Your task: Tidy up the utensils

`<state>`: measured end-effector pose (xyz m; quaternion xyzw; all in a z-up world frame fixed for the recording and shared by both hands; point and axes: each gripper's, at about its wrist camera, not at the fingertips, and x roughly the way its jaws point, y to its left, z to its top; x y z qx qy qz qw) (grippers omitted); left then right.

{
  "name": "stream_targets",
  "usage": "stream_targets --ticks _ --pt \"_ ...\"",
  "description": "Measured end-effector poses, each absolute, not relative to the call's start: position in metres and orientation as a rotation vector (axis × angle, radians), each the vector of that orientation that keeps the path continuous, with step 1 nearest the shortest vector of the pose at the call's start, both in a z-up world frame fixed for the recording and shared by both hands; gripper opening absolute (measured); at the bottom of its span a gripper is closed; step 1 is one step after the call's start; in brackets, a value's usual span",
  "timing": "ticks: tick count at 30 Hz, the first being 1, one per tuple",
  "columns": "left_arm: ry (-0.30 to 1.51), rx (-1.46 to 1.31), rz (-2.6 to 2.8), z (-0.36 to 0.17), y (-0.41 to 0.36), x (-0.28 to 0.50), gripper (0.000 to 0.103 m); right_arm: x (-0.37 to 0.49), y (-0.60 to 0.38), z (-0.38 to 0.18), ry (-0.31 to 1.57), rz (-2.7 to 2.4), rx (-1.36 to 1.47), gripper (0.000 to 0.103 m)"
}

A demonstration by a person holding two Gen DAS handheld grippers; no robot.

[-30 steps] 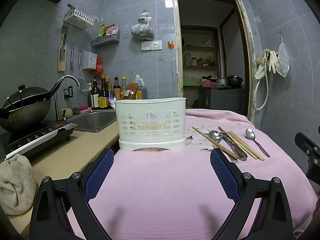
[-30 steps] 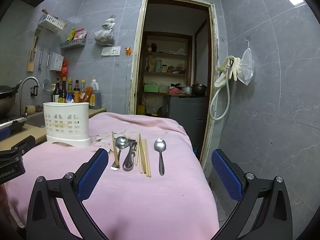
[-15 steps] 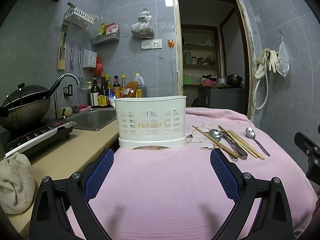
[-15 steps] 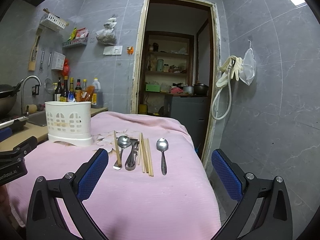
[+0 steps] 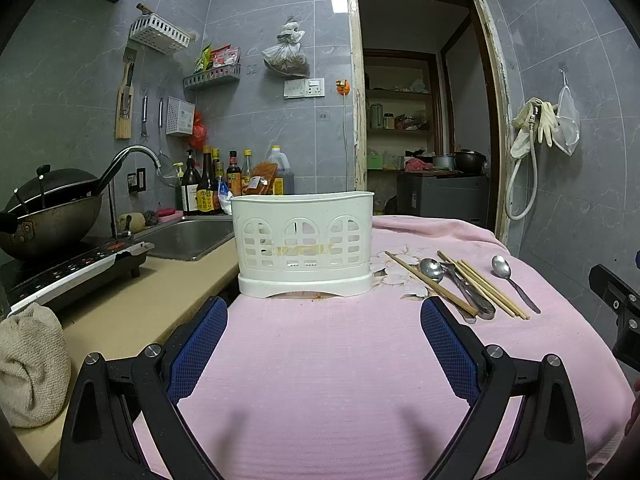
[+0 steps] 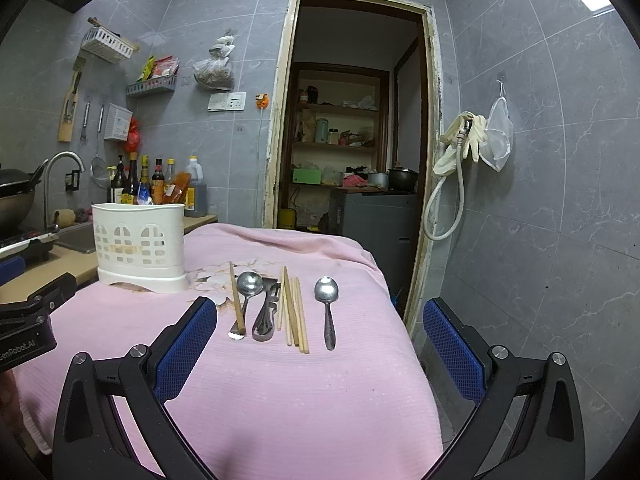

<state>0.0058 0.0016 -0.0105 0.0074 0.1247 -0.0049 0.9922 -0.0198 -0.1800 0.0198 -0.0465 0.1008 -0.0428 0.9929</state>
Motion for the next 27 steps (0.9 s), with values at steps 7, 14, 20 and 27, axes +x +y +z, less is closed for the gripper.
stream_targets --ticks 7,14,20,27 --pt "0.251 0.014 -0.01 -0.0112 0.0017 0.0062 0.095 -0.0199 -0.1793 0.0195 0.202 -0.087 -0.093 0.103" --pt "0.252 0.014 -0.01 -0.0112 0.0018 0.0067 0.095 -0.0198 -0.1793 0.0198 0.202 -0.087 -0.094 0.103" --pt "0.254 0.013 -0.011 -0.0111 0.002 0.0068 0.095 -0.0199 -0.1792 0.0199 0.202 -0.088 -0.094 0.103" --pt "0.255 0.012 -0.011 -0.0141 0.0038 0.0036 0.095 -0.02 -0.1789 0.0197 0.202 -0.087 -0.094 0.103"
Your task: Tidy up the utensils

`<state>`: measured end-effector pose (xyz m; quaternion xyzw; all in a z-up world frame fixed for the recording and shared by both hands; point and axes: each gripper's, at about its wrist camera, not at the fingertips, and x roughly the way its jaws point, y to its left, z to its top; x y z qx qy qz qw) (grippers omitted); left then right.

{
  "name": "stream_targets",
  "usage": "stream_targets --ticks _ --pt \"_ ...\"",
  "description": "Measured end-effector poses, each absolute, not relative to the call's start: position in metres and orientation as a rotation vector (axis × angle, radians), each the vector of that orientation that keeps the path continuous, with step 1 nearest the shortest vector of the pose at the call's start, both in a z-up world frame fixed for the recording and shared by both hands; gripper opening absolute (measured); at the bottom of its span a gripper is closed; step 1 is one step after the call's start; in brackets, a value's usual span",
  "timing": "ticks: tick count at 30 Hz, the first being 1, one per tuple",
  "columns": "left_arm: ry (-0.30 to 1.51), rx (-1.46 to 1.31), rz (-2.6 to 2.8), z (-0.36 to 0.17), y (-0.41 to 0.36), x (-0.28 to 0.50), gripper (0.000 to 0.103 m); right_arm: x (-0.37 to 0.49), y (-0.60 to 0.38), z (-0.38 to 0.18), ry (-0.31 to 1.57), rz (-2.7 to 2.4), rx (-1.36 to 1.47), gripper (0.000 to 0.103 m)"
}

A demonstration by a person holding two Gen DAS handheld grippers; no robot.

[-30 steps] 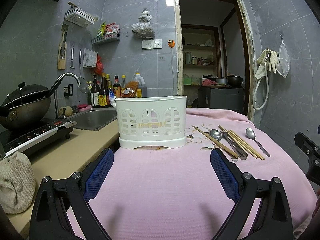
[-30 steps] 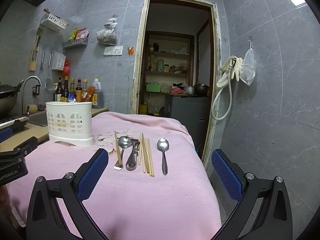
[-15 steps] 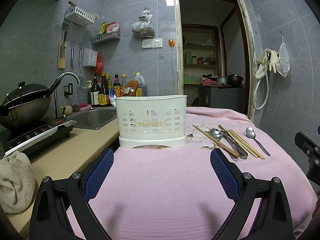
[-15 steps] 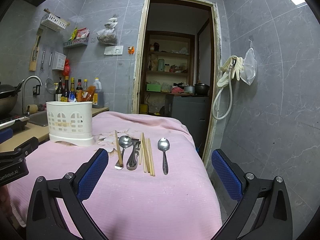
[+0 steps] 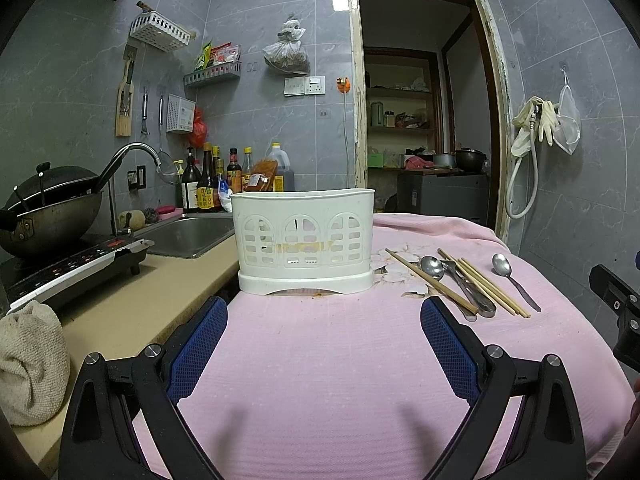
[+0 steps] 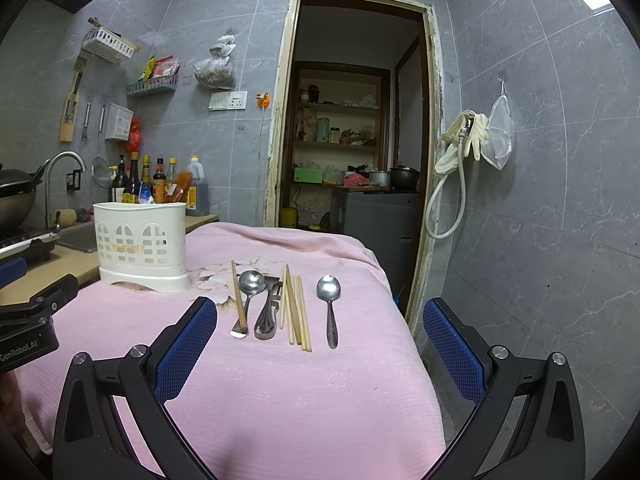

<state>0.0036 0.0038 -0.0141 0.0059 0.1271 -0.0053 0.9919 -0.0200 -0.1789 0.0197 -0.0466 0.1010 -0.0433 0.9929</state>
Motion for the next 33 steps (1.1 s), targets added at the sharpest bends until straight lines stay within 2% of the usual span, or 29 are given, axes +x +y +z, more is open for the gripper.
stream_targets --ticks 13,22,33 --pt "0.262 0.026 -0.009 -0.018 0.001 0.004 0.095 -0.019 -0.172 0.015 0.211 -0.068 -0.095 0.103" --pt "0.301 0.022 -0.11 0.015 -0.008 0.029 0.095 -0.001 -0.189 0.025 0.233 -0.012 -0.095 0.103" --pt "0.523 0.075 -0.288 0.03 -0.059 0.113 0.095 0.066 -0.239 0.035 0.401 0.051 -0.142 0.103"
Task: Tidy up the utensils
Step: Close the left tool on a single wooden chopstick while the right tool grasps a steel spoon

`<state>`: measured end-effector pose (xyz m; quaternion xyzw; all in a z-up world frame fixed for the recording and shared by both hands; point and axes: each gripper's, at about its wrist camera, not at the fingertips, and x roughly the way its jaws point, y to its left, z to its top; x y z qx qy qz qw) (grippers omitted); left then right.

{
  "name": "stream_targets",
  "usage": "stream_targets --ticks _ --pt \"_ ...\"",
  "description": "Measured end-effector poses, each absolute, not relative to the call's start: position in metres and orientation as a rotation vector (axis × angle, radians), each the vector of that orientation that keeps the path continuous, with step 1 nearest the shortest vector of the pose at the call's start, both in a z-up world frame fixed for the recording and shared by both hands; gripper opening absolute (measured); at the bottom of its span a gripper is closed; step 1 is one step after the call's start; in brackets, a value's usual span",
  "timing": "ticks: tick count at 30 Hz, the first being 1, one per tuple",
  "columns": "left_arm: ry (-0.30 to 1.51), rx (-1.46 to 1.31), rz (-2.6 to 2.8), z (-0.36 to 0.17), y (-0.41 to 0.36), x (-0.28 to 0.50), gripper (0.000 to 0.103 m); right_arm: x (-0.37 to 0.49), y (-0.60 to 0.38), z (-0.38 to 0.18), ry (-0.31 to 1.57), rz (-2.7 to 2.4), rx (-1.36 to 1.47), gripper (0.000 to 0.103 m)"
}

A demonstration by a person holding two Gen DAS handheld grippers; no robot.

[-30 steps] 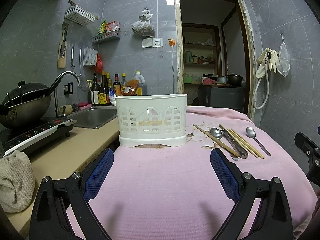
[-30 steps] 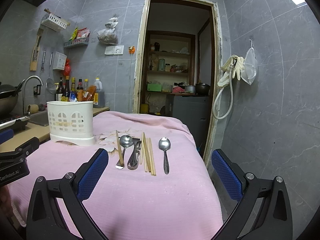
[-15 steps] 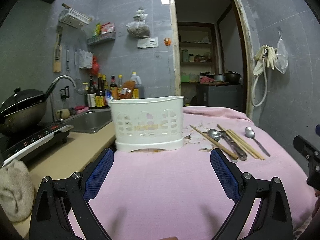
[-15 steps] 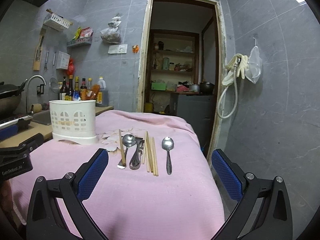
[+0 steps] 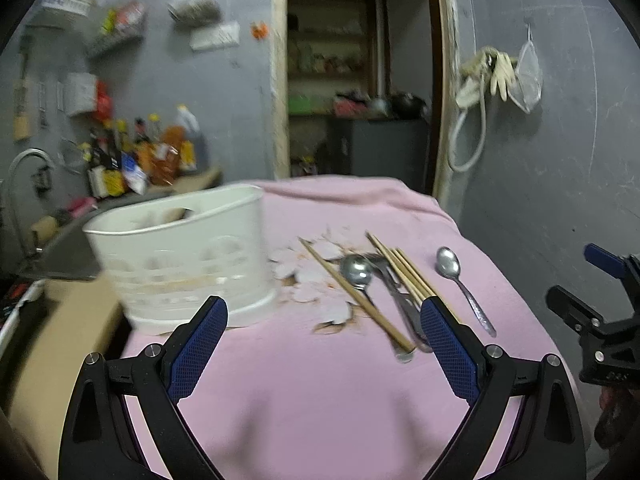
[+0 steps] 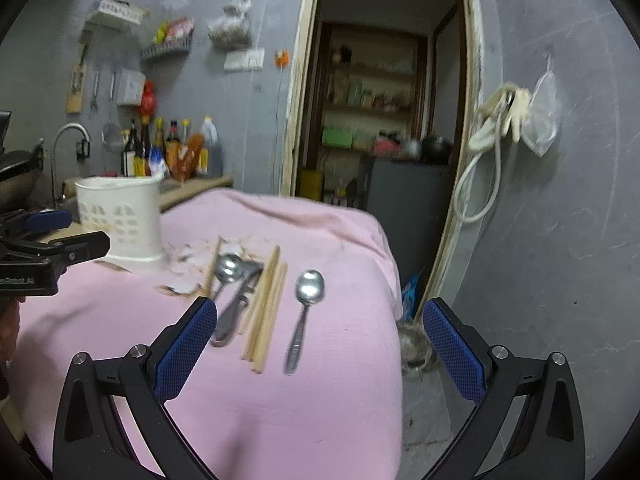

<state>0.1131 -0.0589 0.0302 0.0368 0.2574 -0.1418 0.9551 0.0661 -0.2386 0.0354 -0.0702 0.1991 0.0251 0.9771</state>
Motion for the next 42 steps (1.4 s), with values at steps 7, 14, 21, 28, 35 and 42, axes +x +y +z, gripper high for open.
stream_targets --ticks 7,14,21,28,35,42 --pt "0.665 0.108 -0.344 0.014 -0.084 0.169 0.081 0.13 -0.265 0.024 0.559 0.121 -0.122 0.094" --pt "0.837 0.105 -0.382 -0.013 -0.094 0.219 0.05 0.18 -0.269 0.003 0.687 0.183 -0.119 0.071" --pt "0.938 0.099 -0.364 -0.031 -0.093 0.253 0.036 0.202 -0.271 -0.008 0.752 0.224 -0.116 0.06" --pt "0.98 0.09 -0.359 -0.035 -0.091 0.266 0.031 0.223 -0.264 -0.015 0.817 0.256 -0.152 0.053" --pt "1.01 0.111 -0.346 -0.036 -0.092 0.268 0.012 0.232 -0.255 -0.019 0.848 0.248 -0.189 0.046" --pt "1.02 0.132 -0.364 -0.036 -0.09 0.251 0.008 0.225 -0.251 -0.017 0.836 0.264 -0.186 0.032"
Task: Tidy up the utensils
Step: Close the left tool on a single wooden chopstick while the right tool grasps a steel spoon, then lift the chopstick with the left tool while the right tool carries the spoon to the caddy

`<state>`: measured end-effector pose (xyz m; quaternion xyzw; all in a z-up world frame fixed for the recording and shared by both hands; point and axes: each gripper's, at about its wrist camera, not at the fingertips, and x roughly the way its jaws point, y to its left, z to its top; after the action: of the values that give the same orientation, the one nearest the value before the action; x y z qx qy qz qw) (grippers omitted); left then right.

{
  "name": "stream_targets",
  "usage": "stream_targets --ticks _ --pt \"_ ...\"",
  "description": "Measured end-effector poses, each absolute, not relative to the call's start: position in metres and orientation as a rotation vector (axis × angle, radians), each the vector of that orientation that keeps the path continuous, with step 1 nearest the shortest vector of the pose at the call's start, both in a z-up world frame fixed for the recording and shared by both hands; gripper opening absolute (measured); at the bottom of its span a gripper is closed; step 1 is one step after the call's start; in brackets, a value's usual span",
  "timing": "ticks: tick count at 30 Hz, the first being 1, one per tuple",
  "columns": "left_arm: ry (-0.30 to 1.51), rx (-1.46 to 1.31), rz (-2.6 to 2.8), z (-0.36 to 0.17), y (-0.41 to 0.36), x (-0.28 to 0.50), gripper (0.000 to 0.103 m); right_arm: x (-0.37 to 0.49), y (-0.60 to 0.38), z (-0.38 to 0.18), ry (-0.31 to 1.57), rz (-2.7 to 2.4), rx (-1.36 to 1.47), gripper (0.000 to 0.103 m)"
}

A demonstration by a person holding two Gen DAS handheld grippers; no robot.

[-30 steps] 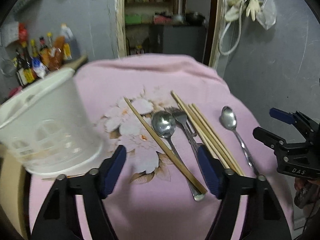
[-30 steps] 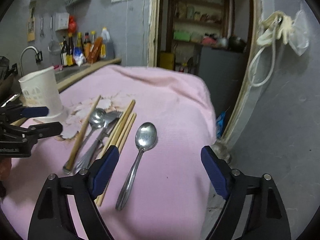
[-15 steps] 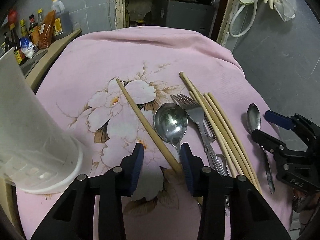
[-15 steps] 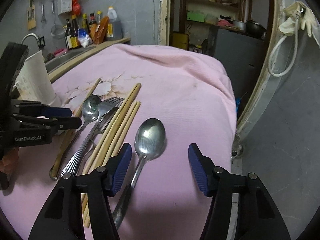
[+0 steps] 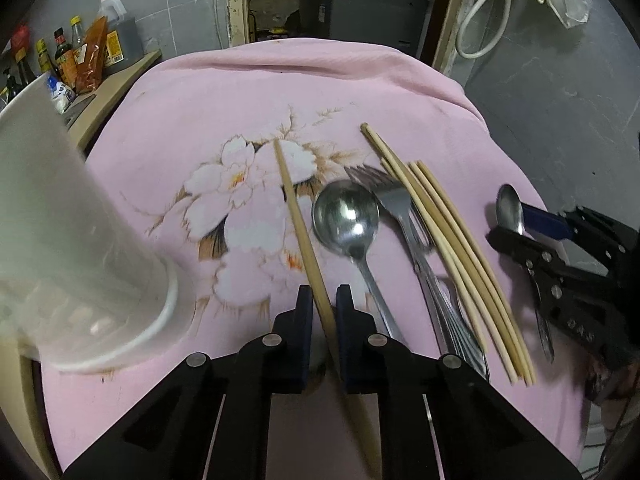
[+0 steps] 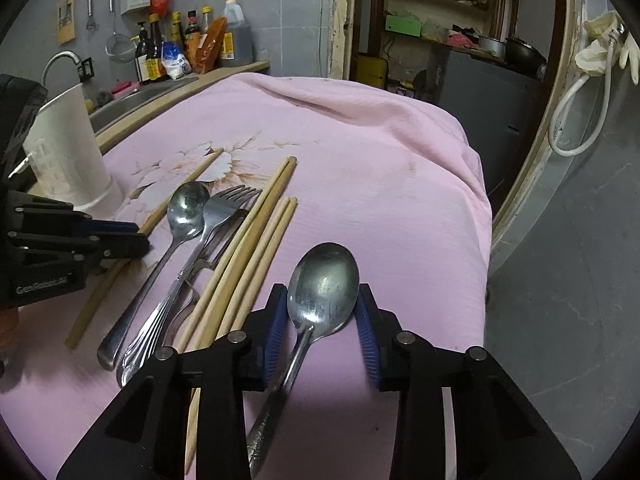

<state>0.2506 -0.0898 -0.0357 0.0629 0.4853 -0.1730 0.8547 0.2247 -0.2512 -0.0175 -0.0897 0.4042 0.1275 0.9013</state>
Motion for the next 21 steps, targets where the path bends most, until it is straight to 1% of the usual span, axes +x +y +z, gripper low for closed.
stream_targets --ticks 9,21 --pt "1.028 0.207 -0.455 -0.031 -0.078 0.201 0.009 0.194 -0.25 -0.01 0.849 0.346 -0.156 0.032" --pt "1.169 0.206 -0.472 -0.038 -0.092 0.255 0.01 0.195 -0.238 -0.017 0.854 0.325 -0.205 0.033"
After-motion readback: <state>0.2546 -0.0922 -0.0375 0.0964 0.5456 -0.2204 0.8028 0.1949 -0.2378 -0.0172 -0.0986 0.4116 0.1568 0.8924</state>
